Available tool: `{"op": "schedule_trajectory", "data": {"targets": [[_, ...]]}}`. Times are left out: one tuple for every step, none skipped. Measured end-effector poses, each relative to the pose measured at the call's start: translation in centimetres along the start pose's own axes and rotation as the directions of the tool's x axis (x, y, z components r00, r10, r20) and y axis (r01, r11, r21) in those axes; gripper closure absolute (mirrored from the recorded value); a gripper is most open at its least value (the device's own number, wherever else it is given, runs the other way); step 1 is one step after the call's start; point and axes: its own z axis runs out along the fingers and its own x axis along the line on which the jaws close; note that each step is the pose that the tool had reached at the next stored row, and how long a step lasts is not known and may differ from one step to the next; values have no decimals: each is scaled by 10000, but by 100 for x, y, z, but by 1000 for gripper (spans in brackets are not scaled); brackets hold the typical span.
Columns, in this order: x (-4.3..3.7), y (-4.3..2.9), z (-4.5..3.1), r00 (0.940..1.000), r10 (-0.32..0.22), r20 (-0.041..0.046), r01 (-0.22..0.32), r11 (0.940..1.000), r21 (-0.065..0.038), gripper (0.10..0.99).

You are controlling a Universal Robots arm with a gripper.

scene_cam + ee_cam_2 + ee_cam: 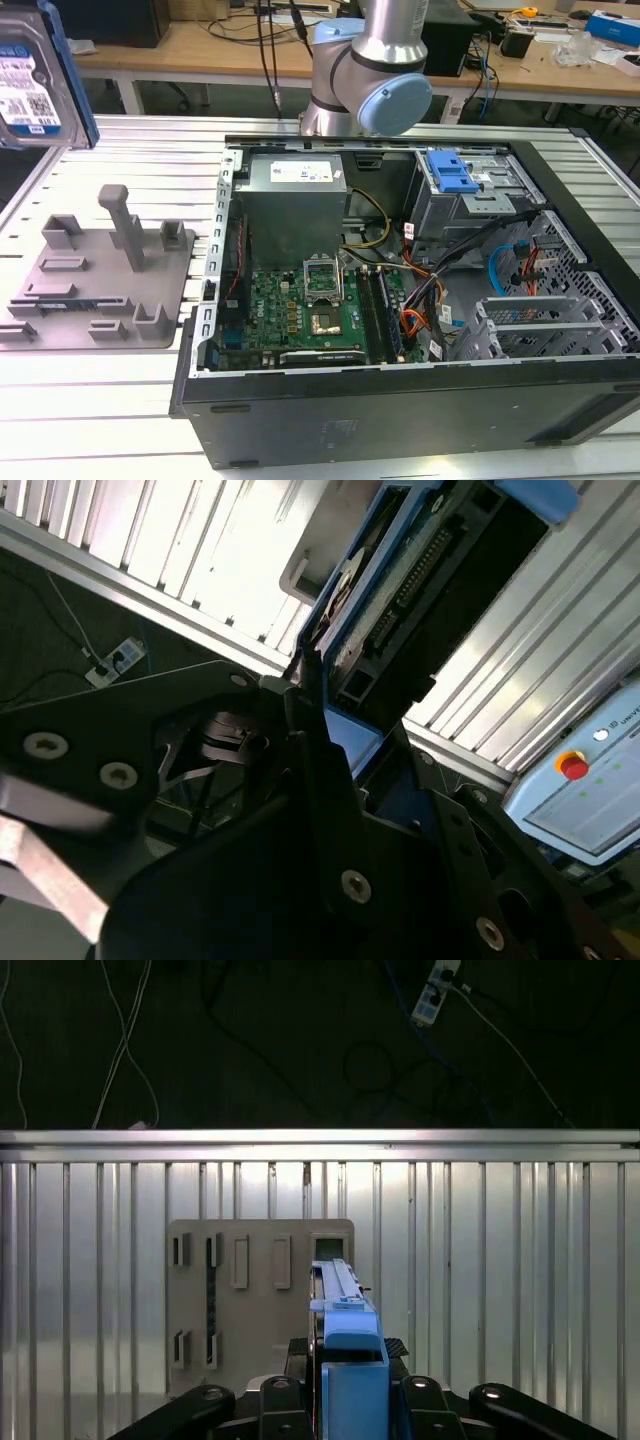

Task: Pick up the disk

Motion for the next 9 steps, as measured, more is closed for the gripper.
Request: {"op": "schedule_trajectory", "data": {"targets": [[2,1,-60,10000,0,0,0,10000,0,722],[3,2,-101,10000,0,0,0,10000,0,722],[5,4,-164,10000,0,0,0,10000,-2,722],[6,4,-188,10000,0,-1,0,10000,-2,722],[6,4,-190,10000,0,0,0,10000,0,722],[6,4,-190,10000,0,1,0,10000,0,722],[6,4,-192,10000,0,0,0,10000,-1,722],[6,4,-192,10000,0,0,0,10000,-1,722],[6,4,-194,10000,0,0,0,10000,-1,722]]}}
